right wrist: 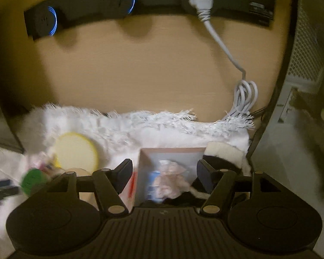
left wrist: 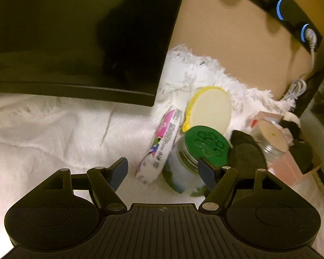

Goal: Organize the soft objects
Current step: 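Open the right gripper to drop the pink cloth into the box while the left gripper opens, then grasp the pink wet-wipes pack upright with the left gripper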

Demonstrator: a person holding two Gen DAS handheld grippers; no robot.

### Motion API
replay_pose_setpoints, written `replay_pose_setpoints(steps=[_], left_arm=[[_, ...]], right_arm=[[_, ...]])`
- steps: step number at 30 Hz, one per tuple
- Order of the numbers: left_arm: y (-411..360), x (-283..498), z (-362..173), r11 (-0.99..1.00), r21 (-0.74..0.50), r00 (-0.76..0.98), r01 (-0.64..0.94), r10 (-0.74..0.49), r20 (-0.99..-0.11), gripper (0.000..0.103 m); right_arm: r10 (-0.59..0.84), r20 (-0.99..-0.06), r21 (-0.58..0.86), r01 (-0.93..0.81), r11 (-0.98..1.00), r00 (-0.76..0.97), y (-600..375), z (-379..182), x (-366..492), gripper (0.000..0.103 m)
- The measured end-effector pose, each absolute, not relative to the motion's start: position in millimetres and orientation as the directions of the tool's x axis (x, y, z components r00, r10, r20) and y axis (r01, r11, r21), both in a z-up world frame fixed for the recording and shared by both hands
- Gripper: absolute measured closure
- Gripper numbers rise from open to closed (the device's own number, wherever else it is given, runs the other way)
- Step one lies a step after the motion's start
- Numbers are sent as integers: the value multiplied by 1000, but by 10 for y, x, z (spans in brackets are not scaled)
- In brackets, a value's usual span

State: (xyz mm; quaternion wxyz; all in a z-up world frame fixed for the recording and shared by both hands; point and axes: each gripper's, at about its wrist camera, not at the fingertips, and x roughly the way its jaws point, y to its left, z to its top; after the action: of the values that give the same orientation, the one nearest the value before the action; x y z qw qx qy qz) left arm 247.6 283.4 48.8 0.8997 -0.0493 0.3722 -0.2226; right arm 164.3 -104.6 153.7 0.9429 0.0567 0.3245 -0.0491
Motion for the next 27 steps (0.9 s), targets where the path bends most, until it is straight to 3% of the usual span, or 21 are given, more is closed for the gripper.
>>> replay_pose_setpoints(steps=[3,7,15,19,24,27], left_arm=[[2834,2582,423,888,-292,620,355,-458,-637,26],[2882,2592,443,866,-328,618,376,-499,-608,28],[2972,2658,362,861,-325,605,391,-507,-614,28],[2968,2783,272,874,-329,613,358,-486,-623,28],[3036,2968,184,846,-430,606,314,-528,-595,28],[3050,3053,128,836,-463,610,294,-538,-582,33]], right_arm=[[-64,-576,114,158,981,815,-1121,1588,1615,35],[-114,-631,127,246,961,767,-1167,1563,1679,34],[-34,-625,-82,-23,996,780,-314,1267,1156,34],[33,-653,-77,-110,991,756,58,1063,935,34],[96,-673,-41,-167,985,733,282,948,762,34],[109,-686,-44,-191,981,720,338,929,696,34]])
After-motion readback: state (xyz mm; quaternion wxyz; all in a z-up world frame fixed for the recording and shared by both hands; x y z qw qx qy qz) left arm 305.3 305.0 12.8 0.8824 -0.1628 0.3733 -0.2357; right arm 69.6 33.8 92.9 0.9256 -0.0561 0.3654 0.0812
